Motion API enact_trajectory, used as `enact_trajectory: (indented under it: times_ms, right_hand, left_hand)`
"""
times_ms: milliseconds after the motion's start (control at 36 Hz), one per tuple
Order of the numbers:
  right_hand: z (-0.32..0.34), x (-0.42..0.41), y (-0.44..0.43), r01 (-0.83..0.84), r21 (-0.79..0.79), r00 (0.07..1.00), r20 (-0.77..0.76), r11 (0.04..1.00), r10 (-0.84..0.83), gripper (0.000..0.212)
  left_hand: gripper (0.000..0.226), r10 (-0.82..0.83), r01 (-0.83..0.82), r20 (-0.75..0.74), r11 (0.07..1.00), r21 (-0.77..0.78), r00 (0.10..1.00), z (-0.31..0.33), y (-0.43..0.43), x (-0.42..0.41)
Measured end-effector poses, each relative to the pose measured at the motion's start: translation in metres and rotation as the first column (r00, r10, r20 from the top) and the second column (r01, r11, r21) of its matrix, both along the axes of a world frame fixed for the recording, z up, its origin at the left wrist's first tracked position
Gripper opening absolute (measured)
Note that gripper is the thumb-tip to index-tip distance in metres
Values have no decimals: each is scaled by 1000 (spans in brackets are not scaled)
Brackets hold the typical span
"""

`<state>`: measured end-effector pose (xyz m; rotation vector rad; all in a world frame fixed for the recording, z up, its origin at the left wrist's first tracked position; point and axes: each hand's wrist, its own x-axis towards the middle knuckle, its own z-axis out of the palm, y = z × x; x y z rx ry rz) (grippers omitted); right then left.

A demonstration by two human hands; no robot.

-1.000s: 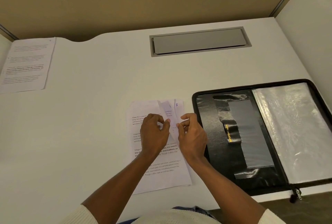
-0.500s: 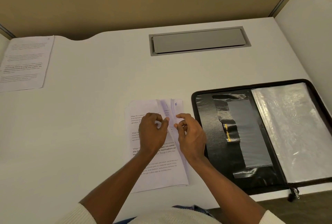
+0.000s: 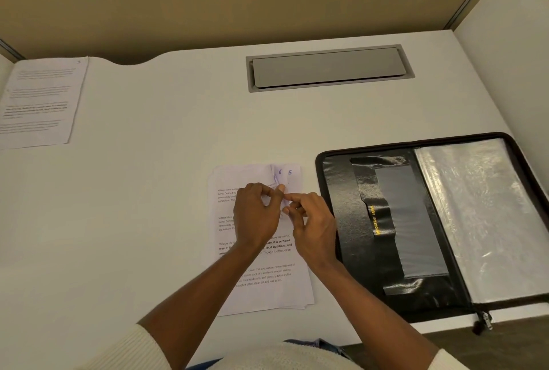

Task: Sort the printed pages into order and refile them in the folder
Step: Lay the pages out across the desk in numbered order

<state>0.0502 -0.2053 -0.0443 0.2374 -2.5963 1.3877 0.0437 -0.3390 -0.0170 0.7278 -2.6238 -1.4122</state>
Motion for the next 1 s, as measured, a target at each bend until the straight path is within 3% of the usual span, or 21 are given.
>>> enact_trajectory:
  times_ms: [194, 361, 528, 722, 861, 944, 1000]
  right_hand:
    - [-1, 1, 1, 18, -34, 999, 50, 999, -16, 26]
    - [-5, -1, 4, 62, -27, 986, 157, 998, -57, 23]
    - [-4, -3, 5, 30, -19, 979, 201, 999, -25, 59]
    - [-4, -3, 6, 53, -72, 957, 288, 996, -30, 39]
    - [-7, -4, 8, 64, -29, 948, 314, 998, -51, 20]
    - [-5, -4, 7, 121, -10, 947, 301, 993, -112, 24]
    - [-2, -4, 6, 154, -15, 948, 285, 988, -144, 30]
  left_hand:
    - [19, -3, 3, 15, 1000, 19, 1000, 3, 0, 2]
    - [14, 65, -70, 40, 990, 122, 997, 2, -3, 2]
    - [22, 87, -98, 59, 970, 221, 994, 0, -7, 2]
    - [21, 76, -83, 37, 964, 252, 996, 0, -8, 6]
    - [20, 95, -89, -14, 968, 235, 995, 1, -8, 8]
    - [17, 103, -88, -61, 973, 215, 993, 4, -6, 10]
    - [30, 102, -83, -90, 977, 196, 991, 5, -4, 12]
